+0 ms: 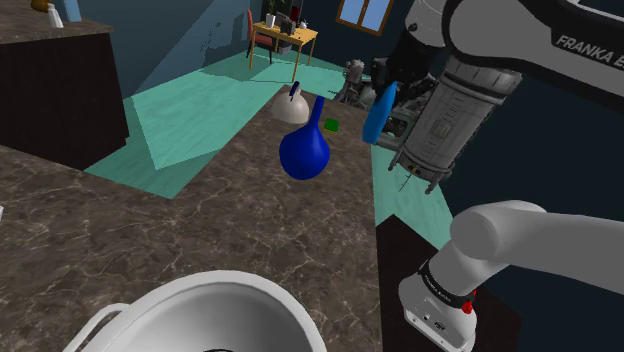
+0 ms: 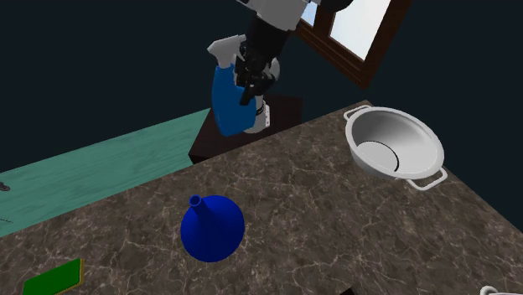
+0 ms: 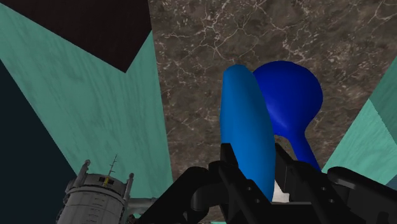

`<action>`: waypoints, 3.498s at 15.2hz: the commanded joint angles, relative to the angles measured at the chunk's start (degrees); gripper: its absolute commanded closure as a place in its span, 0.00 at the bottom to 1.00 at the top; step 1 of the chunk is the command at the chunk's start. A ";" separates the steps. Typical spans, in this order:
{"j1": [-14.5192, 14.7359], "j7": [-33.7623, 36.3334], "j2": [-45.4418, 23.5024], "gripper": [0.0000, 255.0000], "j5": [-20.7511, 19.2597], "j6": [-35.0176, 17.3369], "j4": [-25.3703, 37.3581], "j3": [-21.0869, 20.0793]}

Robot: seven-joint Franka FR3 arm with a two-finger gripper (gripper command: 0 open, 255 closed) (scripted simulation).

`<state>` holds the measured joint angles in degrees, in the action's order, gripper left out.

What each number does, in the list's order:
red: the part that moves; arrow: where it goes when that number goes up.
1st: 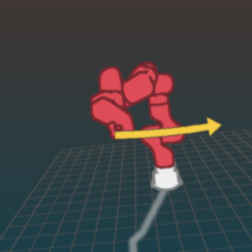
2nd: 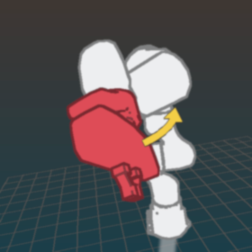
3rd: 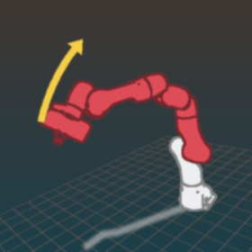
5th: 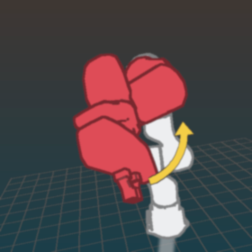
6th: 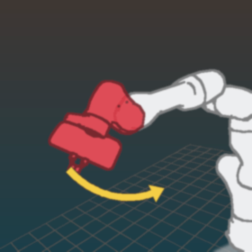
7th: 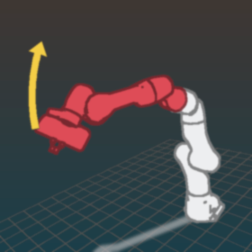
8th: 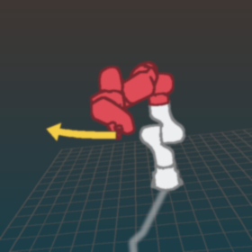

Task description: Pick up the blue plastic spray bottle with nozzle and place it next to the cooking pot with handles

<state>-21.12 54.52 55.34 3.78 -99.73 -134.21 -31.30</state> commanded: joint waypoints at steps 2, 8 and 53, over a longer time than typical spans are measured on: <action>-0.43 -0.36 -0.63 1.00 -0.42 1.84 2.54 0.42; 2.49 1.93 4.15 1.00 1.49 8.19 3.68 -0.73; 13.26 33.45 25.53 1.00 30.37 42.85 23.57 -21.63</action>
<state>-8.23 88.01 80.26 33.82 -56.44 -109.61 -52.68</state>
